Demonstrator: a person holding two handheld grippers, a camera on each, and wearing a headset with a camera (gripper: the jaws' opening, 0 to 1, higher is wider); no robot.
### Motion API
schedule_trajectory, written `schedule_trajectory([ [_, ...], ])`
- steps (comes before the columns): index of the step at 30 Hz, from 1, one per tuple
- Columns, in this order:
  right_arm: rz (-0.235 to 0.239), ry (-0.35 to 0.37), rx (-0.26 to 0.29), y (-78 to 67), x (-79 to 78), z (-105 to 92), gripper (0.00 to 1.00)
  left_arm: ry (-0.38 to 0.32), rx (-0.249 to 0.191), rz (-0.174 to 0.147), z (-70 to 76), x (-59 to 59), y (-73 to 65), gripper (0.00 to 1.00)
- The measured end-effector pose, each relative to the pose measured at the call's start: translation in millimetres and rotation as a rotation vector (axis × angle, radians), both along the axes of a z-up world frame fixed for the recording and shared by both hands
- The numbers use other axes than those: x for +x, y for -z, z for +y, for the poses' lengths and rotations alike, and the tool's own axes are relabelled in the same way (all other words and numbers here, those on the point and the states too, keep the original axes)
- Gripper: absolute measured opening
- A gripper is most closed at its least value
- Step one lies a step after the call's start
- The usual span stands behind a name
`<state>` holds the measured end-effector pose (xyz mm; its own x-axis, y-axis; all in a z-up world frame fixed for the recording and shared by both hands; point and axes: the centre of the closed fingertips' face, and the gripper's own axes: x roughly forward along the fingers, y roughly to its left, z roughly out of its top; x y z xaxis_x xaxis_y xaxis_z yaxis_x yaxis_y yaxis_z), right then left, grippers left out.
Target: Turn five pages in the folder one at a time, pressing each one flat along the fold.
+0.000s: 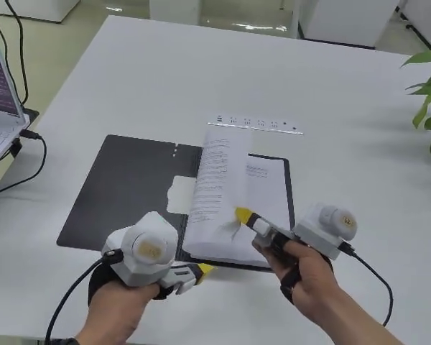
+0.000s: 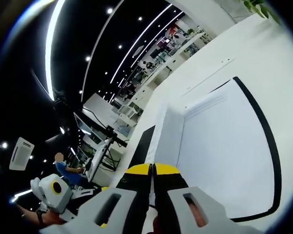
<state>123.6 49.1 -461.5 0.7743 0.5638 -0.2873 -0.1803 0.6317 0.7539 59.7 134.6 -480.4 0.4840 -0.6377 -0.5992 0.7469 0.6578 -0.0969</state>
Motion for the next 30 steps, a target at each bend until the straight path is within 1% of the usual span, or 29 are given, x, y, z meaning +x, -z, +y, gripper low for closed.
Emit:
schedule_trajectory([
  [2, 0.003, -0.014, 0.002, 0.3, 2.1, 9.7, 0.00, -0.002, 0.004, -0.005, 6.4, 0.5, -1.2, 0.60],
  [5, 0.011, -0.044, 0.004, 2.2, 5.5, 24.4, 0.00, -0.016, 0.009, -0.016, 21.2, 3.2, -6.3, 0.60],
  [9, 0.010, -0.060, 0.012, 1.2, 11.2, 36.6, 0.00, -0.039, 0.014, -0.033, 39.9, 9.2, -13.1, 0.60],
  [12, 0.009, -0.074, 0.012, 0.9, 15.0, 45.0, 0.00, -0.047, 0.037, -0.056, 52.7, 14.1, -18.2, 0.60],
  [13, 0.008, -0.076, 0.012, 0.9, 15.5, 46.0, 0.00, -0.049, 0.037, -0.058, 54.3, 14.8, -19.0, 0.60],
  [16, 0.008, -0.088, 0.016, 0.4, 19.8, 54.6, 0.00, -0.067, 0.031, -0.067, 65.6, 21.1, -25.1, 0.60],
  [22, 0.014, -0.119, 0.017, 4.4, 25.5, 72.0, 0.00, -0.090, 0.016, -0.077, 79.5, 25.9, -32.8, 0.61],
  [26, 0.020, -0.124, 0.024, 5.8, 28.8, 81.6, 0.00, -0.106, 0.002, -0.069, 86.4, 26.4, -34.2, 0.62],
  [30, 0.029, -0.148, 0.024, 9.7, 29.6, 94.7, 0.00, -0.114, -0.003, -0.063, 92.6, 24.5, -34.1, 0.63],
])
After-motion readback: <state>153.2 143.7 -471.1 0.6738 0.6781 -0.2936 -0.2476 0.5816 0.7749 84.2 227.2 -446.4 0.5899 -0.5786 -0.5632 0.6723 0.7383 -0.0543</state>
